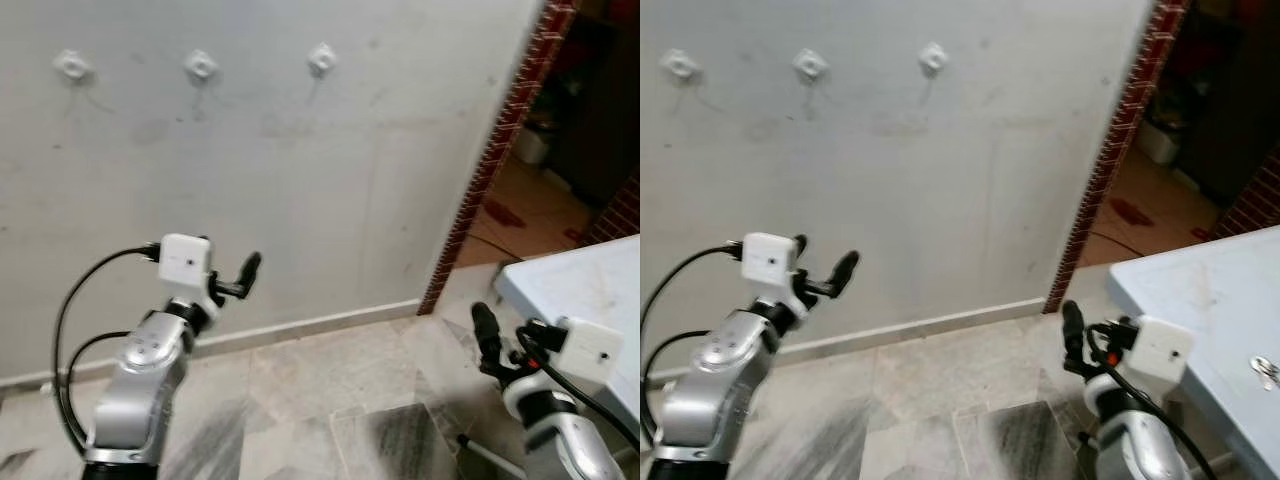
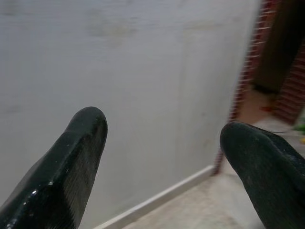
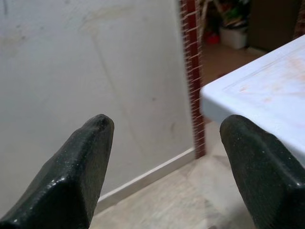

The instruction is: Hang keys on a hook

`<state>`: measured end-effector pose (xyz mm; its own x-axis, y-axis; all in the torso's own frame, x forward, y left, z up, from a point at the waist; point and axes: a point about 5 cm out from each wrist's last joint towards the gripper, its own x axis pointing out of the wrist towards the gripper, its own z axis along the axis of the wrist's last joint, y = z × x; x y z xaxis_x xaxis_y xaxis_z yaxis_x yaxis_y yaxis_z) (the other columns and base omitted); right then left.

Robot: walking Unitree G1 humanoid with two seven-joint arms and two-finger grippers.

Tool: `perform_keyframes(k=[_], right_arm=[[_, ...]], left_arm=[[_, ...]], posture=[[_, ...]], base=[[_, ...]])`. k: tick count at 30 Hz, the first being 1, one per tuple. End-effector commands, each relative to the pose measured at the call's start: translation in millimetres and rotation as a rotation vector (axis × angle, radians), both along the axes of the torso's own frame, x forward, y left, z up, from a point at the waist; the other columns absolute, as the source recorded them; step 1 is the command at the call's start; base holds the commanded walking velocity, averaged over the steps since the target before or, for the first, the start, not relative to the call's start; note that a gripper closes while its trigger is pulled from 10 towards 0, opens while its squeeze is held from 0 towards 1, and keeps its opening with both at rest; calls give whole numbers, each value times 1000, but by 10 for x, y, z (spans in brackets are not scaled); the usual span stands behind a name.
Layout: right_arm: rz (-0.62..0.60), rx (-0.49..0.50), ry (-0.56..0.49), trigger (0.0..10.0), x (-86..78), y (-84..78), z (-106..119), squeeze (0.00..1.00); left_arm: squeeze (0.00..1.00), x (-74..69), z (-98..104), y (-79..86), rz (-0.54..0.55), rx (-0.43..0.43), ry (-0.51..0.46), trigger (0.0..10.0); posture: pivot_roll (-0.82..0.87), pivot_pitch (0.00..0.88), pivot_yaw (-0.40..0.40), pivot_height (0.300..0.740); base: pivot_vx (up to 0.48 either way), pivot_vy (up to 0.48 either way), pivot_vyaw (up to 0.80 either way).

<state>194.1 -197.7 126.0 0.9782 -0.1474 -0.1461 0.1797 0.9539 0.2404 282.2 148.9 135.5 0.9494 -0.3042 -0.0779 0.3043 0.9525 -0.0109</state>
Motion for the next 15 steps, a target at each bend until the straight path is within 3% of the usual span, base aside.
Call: perform_keyframes(k=[1,15], right_arm=[[9,8,-17,10000,3,42,47,0],[22,-2,-43,10000,50,82,129,0]], left_arm=[[0,0,32,74,13,11,-3,10000],[0,14,65,43,16,-55,21,10000]], posture=[[7,0,-2,740],[8,0,-3,740]], base=[[0,0,-769],[0,0,-770]])
